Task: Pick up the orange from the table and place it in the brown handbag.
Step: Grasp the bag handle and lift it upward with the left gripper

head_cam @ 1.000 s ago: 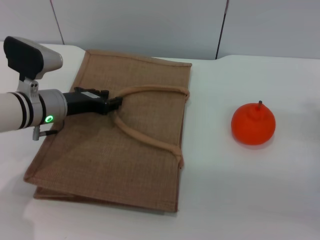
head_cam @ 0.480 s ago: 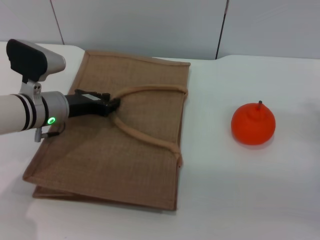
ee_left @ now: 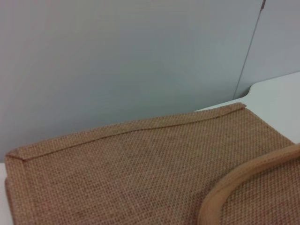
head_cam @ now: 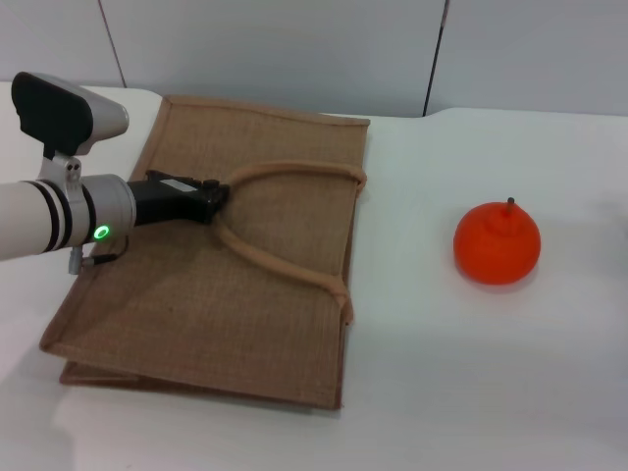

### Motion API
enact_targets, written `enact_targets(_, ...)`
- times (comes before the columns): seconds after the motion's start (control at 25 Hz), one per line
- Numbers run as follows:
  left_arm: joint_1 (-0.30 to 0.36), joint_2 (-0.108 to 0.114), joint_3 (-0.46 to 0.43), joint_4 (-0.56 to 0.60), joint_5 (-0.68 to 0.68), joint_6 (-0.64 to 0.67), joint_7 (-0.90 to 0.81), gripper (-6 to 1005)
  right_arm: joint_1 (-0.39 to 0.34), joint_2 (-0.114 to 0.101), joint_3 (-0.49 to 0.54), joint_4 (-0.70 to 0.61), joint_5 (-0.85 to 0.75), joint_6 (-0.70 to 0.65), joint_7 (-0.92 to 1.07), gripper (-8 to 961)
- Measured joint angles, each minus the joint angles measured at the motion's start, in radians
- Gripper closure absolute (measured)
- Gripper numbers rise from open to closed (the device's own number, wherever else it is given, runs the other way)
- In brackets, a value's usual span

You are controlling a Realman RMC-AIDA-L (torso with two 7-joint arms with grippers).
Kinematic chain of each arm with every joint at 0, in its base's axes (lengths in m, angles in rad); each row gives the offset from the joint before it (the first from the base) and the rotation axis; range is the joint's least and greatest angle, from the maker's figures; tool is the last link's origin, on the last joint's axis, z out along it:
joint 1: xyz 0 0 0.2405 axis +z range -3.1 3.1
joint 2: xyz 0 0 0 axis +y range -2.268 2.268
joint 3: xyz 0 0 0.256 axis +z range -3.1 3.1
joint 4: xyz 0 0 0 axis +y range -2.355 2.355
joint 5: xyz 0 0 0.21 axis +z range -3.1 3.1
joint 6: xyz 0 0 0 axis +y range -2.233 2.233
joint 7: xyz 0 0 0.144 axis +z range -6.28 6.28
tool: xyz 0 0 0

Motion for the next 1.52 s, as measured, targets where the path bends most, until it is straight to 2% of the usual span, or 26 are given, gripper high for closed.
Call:
enact_targets(0.24, -0.007, 0.001, -0.001, 0.003, 0.0, -0.005, 0.0, 856, 0.0, 0.0, 0.0, 0.0, 0.0, 0.0, 0.0, 85)
enact_targets(0.6, 0.024, 0.013, 0.005, 0.193, 0.011, -0.141, -0.055, 877, -0.007, -0.001, -0.002, 0.0, -0.05, 0.046, 0.0, 85)
enact_targets(0.64, 0.051, 0.014, 0.0, 0.29, 0.058, -0.182, -0.113, 877, -0.008, -0.001, -0.002, -0.001, -0.055, 0.054, 0.0, 85)
enact_targets(1.0, 0.148, 0.012, -0.005, 0.609, 0.167, -0.28, -0.28, 877, -0.01, -0.002, -0.013, -0.014, -0.117, 0.083, 0.007, 85)
enact_targets(1.16, 0.155, 0.019, -0.055, 0.698, 0.183, -0.36, -0.318, 878, -0.01, -0.002, -0.039, -0.015, -0.13, 0.129, 0.075, 85)
enact_targets(1.28, 0.155, 0.012, -0.116, 0.776, 0.23, -0.422, -0.347, 879, -0.013, -0.006, -0.095, -0.013, -0.131, 0.187, 0.155, 85)
enact_targets(1.52, 0.149, 0.008, -0.167, 0.856, 0.257, -0.478, -0.368, 879, -0.042, -0.008, -0.207, 0.008, -0.13, 0.306, 0.229, 85)
